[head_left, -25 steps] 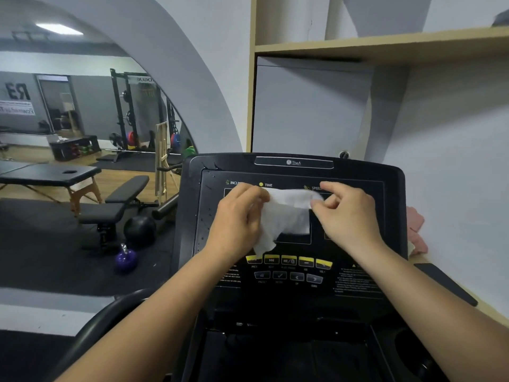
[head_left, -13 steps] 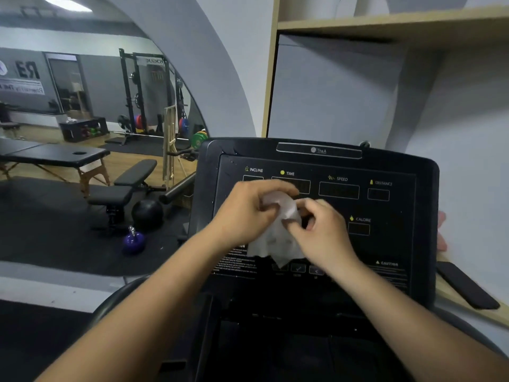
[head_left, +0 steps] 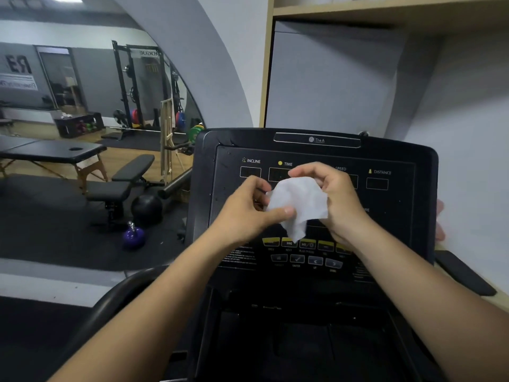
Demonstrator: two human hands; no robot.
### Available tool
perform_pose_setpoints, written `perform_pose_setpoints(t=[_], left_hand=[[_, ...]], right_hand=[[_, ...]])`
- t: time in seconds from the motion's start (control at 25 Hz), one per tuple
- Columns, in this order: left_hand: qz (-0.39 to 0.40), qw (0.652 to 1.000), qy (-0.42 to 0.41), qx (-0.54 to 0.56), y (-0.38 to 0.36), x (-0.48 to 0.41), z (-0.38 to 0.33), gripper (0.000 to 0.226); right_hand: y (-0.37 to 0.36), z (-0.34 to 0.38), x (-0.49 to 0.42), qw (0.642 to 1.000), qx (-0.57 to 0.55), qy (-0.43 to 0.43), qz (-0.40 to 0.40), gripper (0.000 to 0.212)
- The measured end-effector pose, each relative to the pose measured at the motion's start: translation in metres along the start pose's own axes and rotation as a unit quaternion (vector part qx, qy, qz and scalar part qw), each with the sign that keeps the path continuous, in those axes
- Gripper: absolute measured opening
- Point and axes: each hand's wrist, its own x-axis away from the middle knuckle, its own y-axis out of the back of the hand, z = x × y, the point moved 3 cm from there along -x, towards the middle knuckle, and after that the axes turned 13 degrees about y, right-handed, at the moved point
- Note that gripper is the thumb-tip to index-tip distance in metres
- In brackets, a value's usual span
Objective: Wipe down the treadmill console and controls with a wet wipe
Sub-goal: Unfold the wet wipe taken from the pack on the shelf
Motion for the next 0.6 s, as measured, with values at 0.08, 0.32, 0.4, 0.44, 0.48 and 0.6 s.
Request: perform_pose_setpoints(t=[0.08,0.32,0.4,0.44,0.48,0.6], left_hand=[[0.007,0.990,0.093,0.102,-0.004,0.001,0.008,0.069],[0.026,0.906,0.127,0.402,0.001,0.005,0.008,0.052],[-0.006,0.938,0.071,0.339,0.011,0.005,0.002,0.054],[-0.012,0.954,0.049,0.297,0.015,0.007,-0.002,0.054],[-0.014,0.967,0.034,0.252,0.017,0.009,-0.006,0.049],[-0.075,0.995,-0.012,0.064,0.021,0.014,-0.015,0.019]], right_hand=[[0.003,0.001,0.002,0.998,-0.058,-0.013,-0.013,0.024],[0.014,-0.004,0.006,0.996,-0.075,-0.043,-0.024,0.036],[0.017,-0.005,0.007,0.999,-0.039,-0.031,-0.019,0.042],[0.018,-0.005,0.007,0.999,-0.028,-0.024,-0.016,0.041],[0.020,-0.006,0.007,1.000,-0.013,-0.016,-0.017,0.038],[0.023,-0.005,0.006,0.999,0.042,0.003,-0.034,0.028]])
